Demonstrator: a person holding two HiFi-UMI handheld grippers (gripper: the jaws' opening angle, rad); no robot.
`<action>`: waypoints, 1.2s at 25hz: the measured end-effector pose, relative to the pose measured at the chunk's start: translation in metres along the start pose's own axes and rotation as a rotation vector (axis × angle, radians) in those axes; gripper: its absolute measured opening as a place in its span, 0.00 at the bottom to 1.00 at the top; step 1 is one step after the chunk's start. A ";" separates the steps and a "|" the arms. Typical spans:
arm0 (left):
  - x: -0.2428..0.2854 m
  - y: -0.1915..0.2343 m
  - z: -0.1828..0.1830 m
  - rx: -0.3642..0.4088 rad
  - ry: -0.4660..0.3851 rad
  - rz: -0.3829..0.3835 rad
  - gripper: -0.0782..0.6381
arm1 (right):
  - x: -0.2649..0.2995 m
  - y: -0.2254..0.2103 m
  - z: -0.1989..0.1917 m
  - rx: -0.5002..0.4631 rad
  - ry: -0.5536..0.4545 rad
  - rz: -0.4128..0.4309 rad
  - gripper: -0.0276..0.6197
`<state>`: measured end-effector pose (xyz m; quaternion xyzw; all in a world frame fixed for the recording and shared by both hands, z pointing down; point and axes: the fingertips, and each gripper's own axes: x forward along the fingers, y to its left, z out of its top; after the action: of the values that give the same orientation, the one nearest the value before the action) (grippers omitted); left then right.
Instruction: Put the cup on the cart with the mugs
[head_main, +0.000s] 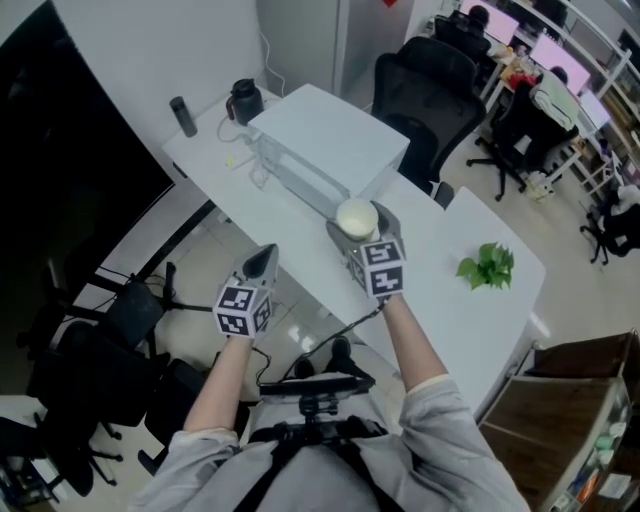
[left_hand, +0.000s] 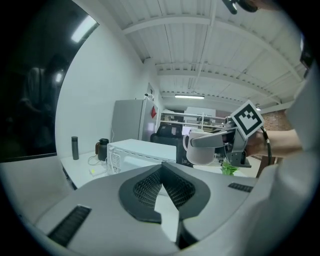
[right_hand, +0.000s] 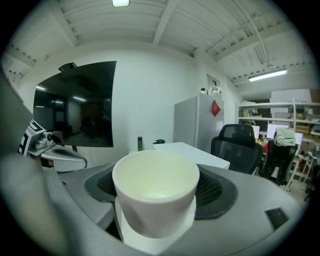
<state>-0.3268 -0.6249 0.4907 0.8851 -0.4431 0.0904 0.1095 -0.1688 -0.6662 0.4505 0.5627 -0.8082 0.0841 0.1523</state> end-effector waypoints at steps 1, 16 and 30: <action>-0.006 0.001 0.000 0.000 -0.005 -0.007 0.11 | -0.006 0.005 -0.001 -0.003 -0.002 -0.004 0.73; -0.009 -0.091 0.003 0.087 -0.009 -0.278 0.11 | -0.147 -0.035 -0.055 0.145 -0.019 -0.272 0.73; -0.014 -0.346 -0.044 0.209 0.060 -0.660 0.11 | -0.417 -0.111 -0.175 0.307 -0.037 -0.682 0.73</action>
<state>-0.0597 -0.4002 0.4895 0.9841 -0.1179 0.1212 0.0546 0.0953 -0.2830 0.4690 0.8172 -0.5549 0.1389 0.0709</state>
